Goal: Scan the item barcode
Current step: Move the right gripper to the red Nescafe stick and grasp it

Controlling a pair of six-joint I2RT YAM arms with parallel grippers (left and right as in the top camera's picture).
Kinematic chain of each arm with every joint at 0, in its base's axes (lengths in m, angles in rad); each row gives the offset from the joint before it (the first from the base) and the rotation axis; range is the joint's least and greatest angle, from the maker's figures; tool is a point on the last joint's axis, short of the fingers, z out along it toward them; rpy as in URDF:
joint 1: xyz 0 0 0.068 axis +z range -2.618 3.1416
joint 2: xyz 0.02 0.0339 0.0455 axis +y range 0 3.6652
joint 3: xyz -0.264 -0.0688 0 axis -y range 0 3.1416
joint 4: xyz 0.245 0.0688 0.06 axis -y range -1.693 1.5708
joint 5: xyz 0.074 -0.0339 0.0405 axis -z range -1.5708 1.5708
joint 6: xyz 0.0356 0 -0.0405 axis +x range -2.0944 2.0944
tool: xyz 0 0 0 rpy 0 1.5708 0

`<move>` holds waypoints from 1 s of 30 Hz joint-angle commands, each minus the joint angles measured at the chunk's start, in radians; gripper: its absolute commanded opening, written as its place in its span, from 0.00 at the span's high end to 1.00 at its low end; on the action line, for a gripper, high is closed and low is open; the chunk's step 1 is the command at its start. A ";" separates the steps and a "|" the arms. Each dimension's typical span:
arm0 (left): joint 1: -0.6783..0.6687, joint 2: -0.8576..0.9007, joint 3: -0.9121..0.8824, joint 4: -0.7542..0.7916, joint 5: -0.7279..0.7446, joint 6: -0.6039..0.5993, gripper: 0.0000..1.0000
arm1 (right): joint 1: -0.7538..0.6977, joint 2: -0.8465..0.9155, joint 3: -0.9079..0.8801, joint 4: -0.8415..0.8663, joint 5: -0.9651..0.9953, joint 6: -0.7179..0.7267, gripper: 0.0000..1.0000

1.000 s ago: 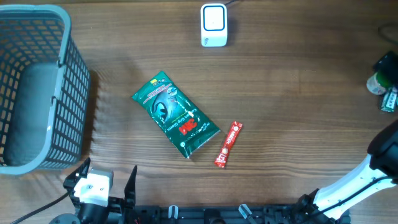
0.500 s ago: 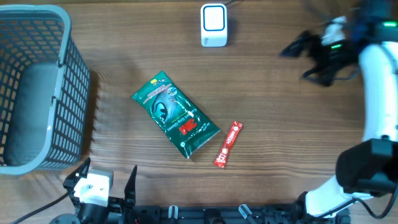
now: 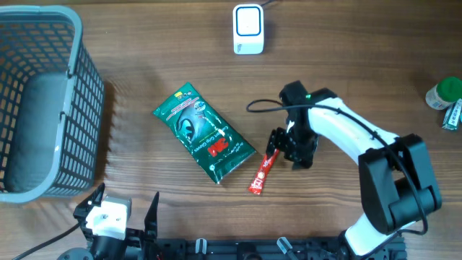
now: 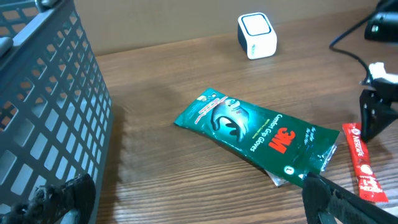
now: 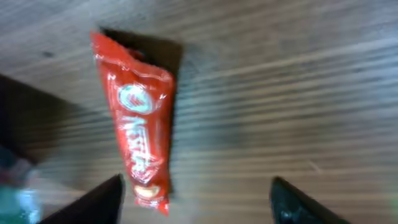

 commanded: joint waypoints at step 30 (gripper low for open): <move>-0.005 -0.002 -0.001 0.002 0.012 -0.003 0.00 | 0.051 0.001 -0.179 0.029 0.023 0.061 0.96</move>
